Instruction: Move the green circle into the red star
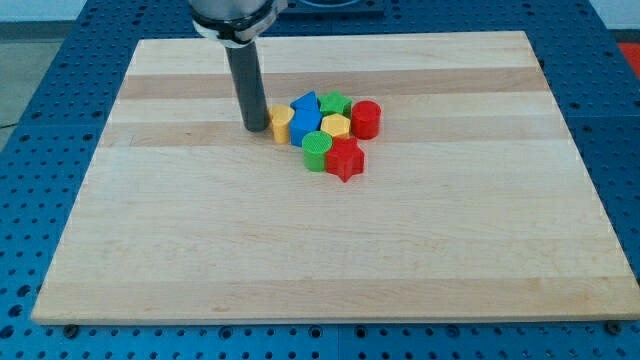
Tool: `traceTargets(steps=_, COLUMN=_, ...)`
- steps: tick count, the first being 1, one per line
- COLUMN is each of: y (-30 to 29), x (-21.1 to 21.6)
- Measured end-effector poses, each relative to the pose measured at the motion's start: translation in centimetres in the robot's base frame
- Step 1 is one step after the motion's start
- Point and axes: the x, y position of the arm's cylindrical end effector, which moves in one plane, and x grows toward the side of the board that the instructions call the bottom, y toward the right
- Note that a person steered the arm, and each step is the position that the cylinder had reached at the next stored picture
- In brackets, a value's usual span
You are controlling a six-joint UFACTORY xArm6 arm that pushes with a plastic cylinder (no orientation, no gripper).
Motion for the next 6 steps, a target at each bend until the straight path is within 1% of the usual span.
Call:
traceTargets(steps=1, y=-0.3, x=-0.3)
traceTargets(steps=2, y=-3.3, x=0.0)
traceTargets(steps=3, y=-4.4, x=3.6)
traceTargets(steps=4, y=0.0, x=7.7)
traceTargets(steps=5, y=5.1, x=7.1)
traceTargets(steps=6, y=6.2, x=6.1)
